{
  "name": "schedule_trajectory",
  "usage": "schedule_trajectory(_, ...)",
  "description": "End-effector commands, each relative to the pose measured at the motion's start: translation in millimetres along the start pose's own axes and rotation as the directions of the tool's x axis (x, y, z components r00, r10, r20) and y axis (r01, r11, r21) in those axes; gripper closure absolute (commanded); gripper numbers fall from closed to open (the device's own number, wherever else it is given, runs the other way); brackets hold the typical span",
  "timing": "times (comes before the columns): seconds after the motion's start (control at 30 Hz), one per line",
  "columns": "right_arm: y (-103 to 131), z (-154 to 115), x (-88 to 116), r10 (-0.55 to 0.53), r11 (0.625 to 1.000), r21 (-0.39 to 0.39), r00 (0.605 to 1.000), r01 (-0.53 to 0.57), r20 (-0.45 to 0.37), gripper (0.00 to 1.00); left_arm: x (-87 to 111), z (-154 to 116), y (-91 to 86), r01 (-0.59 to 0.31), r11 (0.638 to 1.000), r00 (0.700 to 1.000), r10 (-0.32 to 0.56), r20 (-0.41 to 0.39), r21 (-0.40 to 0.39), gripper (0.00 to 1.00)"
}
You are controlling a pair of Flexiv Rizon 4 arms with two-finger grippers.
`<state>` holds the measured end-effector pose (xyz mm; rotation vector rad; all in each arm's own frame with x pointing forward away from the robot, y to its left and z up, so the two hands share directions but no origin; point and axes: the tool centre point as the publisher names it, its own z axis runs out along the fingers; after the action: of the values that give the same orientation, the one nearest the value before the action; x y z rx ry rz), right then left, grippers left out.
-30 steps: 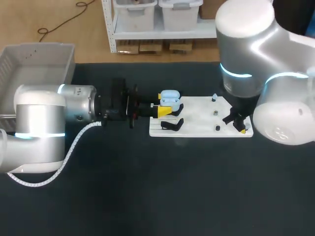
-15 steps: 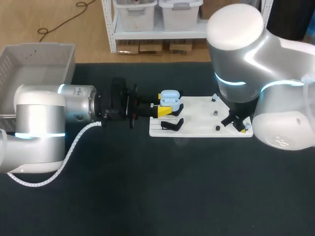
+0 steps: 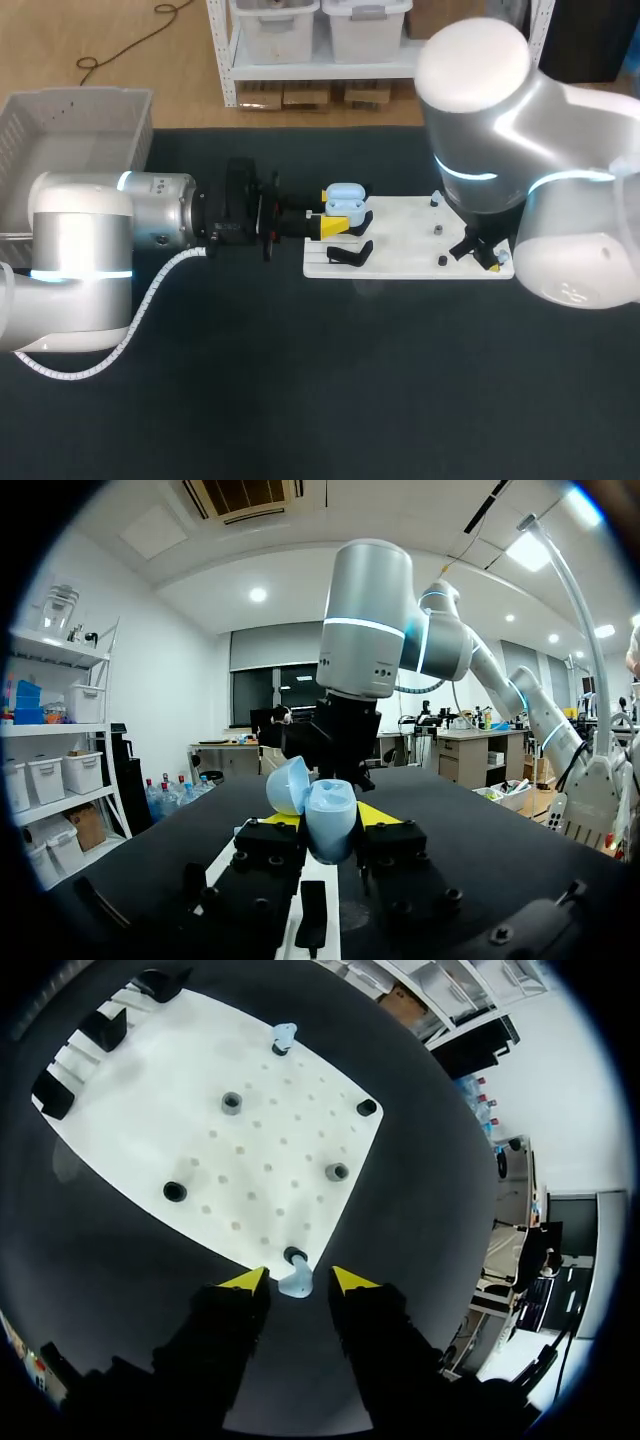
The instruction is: Pick up each earbud case from the left stands, insert the matching earbuds, close the lid, and place the case in the box.
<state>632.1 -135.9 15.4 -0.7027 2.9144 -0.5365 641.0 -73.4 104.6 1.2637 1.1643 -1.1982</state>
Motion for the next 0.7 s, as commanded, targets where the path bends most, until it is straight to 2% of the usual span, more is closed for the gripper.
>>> schedule_trajectory(0.03,1.1,1.6,0.6,0.007,1.000,0.017,1.000,-0.007,0.014,0.64,0.8,0.0,-0.8,-0.002,1.000,1.000,0.002,0.002,-0.003,1.00)
schedule_trajectory(0.27,-0.4,2.2,-0.2,0.012,1.000,0.026,1.000,-0.013,0.018,0.71,0.8,0.0,-0.8,-0.002,1.000,1.000,0.002,0.002,-0.003,1.00)
schedule_trajectory(0.7,-0.5,4.4,0.8,0.017,0.999,0.034,1.000,-0.017,0.011,0.71,0.8,0.0,-0.8,-0.002,1.000,1.000,0.002,0.002,-0.003,1.00)
